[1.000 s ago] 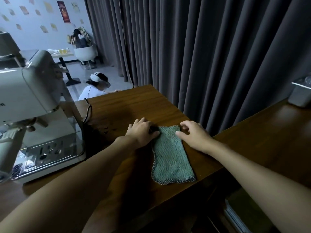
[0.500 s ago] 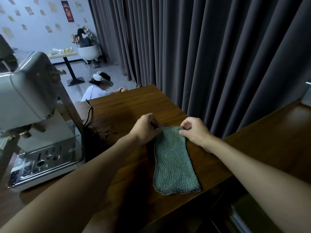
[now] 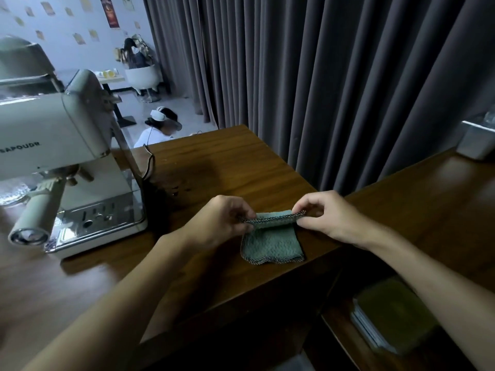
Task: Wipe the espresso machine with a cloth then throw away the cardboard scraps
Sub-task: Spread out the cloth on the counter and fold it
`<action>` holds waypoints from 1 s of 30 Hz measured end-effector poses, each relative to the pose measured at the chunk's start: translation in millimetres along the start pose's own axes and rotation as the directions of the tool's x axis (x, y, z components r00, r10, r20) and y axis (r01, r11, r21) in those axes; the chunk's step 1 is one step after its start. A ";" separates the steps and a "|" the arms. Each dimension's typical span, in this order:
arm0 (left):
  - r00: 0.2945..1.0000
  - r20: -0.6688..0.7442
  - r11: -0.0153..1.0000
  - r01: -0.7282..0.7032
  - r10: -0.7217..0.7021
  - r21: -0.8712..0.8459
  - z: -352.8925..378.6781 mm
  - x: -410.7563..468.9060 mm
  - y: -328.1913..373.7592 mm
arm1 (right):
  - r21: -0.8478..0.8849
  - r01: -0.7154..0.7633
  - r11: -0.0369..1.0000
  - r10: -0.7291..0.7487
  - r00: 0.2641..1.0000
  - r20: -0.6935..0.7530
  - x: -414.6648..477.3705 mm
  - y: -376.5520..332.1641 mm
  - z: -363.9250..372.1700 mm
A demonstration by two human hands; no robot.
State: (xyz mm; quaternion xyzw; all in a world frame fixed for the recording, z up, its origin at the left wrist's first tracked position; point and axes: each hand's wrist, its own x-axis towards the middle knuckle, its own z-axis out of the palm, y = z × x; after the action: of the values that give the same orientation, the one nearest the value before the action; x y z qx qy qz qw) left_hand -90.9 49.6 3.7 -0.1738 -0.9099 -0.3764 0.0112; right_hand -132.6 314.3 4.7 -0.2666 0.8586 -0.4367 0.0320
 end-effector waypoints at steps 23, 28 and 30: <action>0.992 0.043 0.788 0.066 -0.116 0.612 23.0 -46.0 -11.1 | -0.418 0.039 0.908 0.011 0.993 0.117 -14.6 13.3 60.2; 0.977 0.010 0.823 0.175 -0.214 0.541 13.0 -69.3 -19.9 | -0.427 0.079 0.901 0.004 0.982 0.191 0.7 7.5 75.8; 0.974 -0.014 0.830 0.199 -0.225 0.521 12.7 -77.2 -21.2 | -0.422 0.085 0.903 0.000 0.980 0.198 4.1 6.9 79.6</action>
State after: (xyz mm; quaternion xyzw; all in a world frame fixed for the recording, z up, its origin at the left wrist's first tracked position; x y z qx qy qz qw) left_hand -23.8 20.7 -31.5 -0.0712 -0.9912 -0.1114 -0.0059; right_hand -116.2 257.3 -48.9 -0.3267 0.9203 -0.2101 0.0462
